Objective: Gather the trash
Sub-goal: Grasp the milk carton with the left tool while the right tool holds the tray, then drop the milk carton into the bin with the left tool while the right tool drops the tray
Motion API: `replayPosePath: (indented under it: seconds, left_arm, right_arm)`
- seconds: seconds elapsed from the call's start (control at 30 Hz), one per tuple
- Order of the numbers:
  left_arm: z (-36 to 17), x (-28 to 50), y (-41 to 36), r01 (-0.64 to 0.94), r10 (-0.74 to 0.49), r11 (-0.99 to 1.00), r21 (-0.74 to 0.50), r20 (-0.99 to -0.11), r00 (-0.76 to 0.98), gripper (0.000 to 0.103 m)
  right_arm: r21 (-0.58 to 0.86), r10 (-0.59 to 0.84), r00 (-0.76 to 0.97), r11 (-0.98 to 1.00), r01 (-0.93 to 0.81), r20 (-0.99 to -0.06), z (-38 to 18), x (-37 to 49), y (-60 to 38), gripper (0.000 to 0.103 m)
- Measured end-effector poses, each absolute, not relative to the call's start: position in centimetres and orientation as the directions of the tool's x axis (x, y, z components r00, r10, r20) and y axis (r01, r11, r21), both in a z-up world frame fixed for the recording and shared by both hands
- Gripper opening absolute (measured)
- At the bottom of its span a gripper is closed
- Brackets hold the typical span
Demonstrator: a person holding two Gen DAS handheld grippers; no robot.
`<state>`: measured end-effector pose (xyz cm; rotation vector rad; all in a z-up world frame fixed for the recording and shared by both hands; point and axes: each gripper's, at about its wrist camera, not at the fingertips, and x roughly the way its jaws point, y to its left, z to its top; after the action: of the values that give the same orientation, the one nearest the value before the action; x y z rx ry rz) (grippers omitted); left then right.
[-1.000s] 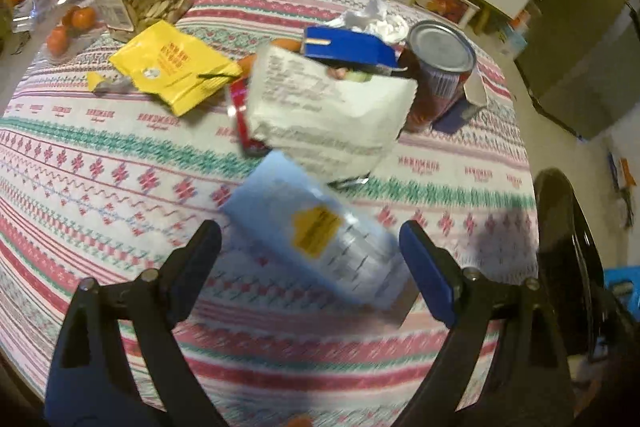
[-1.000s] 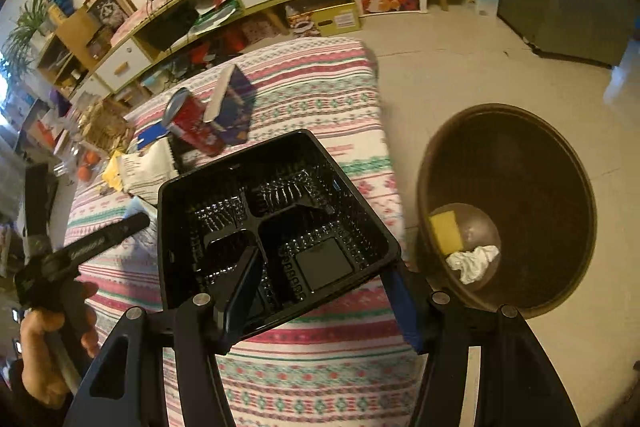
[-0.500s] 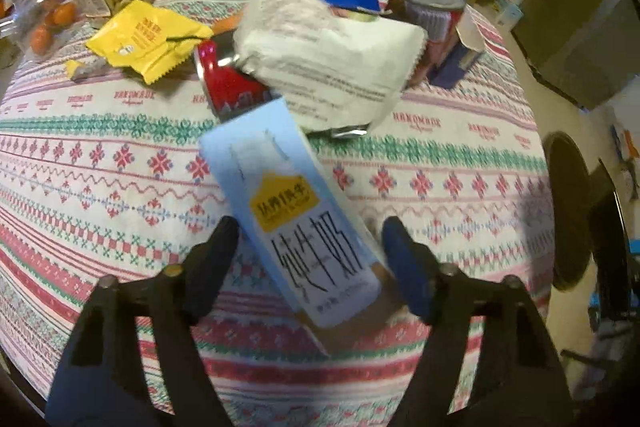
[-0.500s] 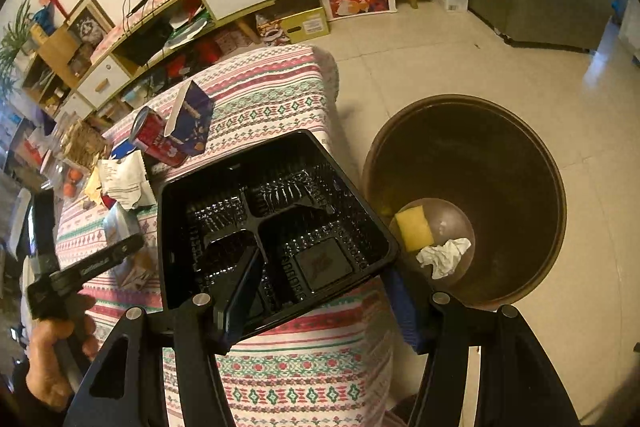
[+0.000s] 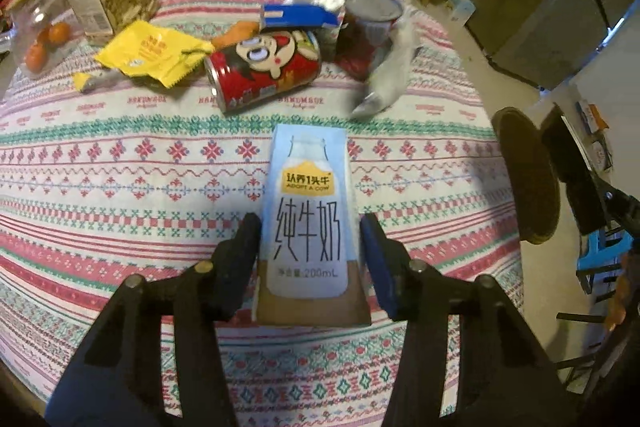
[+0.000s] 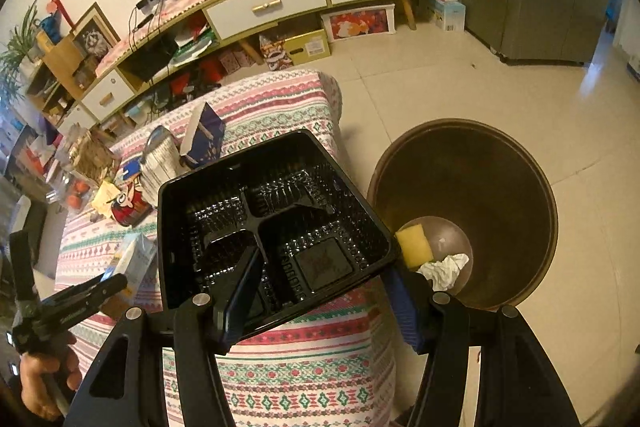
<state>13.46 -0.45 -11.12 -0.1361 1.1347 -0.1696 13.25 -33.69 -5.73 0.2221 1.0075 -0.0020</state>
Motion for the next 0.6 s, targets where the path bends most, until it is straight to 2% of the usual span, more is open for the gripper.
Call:
replayPosePath:
  seconds: [0.33, 0.6]
  left_arm:
    - [-6.7, 11.2, -2.7, 0.177, -0.247, 0.967, -0.182, -0.831, 0.499, 0.053]
    - [-5.7, 11.0, -5.9, 0.240, -0.286, 0.953, -0.185, -0.811, 0.511, 0.053]
  right_arm:
    - [0.180, 0.083, 0.570, 0.977, 0.115, -0.818, -4.7, 12.3, -34.0, 0.062]
    - [0.185, 0.063, 0.588, 0.971, 0.150, -0.807, -4.5, 11.6, -35.2, 0.062]
